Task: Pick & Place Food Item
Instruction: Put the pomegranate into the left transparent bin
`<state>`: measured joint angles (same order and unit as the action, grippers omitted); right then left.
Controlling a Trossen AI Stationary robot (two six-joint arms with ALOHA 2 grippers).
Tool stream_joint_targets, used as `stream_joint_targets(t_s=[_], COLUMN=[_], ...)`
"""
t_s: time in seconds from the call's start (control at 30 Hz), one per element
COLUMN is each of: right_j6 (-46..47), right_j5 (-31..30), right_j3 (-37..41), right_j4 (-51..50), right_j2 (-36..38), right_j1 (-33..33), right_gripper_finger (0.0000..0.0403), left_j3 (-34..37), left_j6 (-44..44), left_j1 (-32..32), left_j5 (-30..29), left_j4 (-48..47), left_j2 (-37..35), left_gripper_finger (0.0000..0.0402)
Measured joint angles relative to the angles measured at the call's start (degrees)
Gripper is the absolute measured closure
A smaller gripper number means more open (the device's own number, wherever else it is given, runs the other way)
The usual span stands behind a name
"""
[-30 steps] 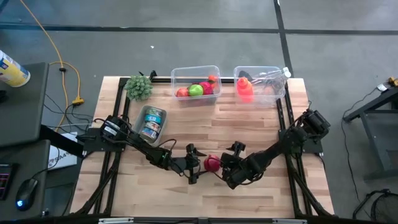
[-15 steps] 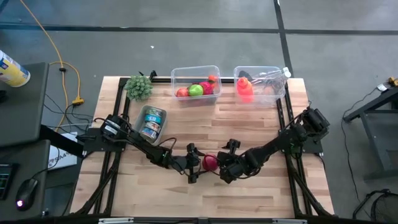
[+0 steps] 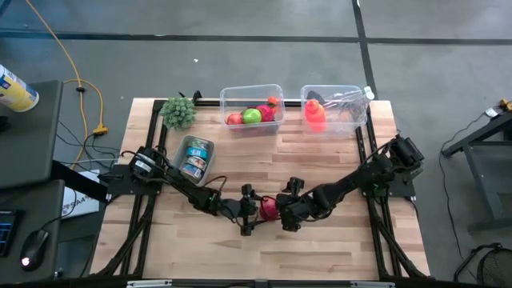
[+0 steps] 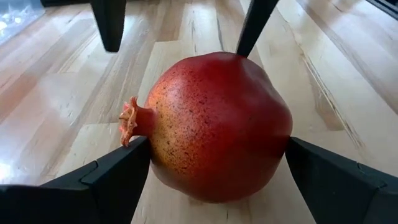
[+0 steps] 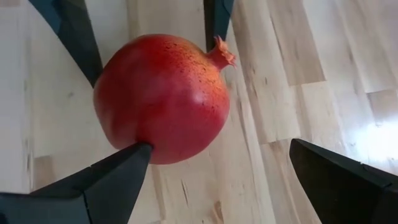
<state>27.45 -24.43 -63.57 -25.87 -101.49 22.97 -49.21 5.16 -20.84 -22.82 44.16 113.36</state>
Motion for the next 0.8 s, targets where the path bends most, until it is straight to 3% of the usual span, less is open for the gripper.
stream_joint_targets(t_s=[0.27, 0.57, 0.8], right_j6=[-4.9, -6.8, -8.0], right_j5=[3.1, 5.4, 5.5], right_j3=[0.0, -0.1, -0.1], right_j4=[1.1, 1.6, 1.8], right_j2=[0.0, -0.1, -0.1], right_j1=[-2.3, -3.1, -3.1], right_gripper_finger=[0.0021, 0.0021, 0.0021], left_j3=[0.0, 0.0, -0.1], left_j6=[-1.7, -2.4, -3.7], left_j1=[0.1, 0.1, 0.0], left_j5=[0.5, 0.0, 0.0], left_j4=[0.1, 0.1, 0.0], left_j2=[0.0, 0.0, 0.0], left_gripper_finger=[0.0051, 0.0103, 0.0110])
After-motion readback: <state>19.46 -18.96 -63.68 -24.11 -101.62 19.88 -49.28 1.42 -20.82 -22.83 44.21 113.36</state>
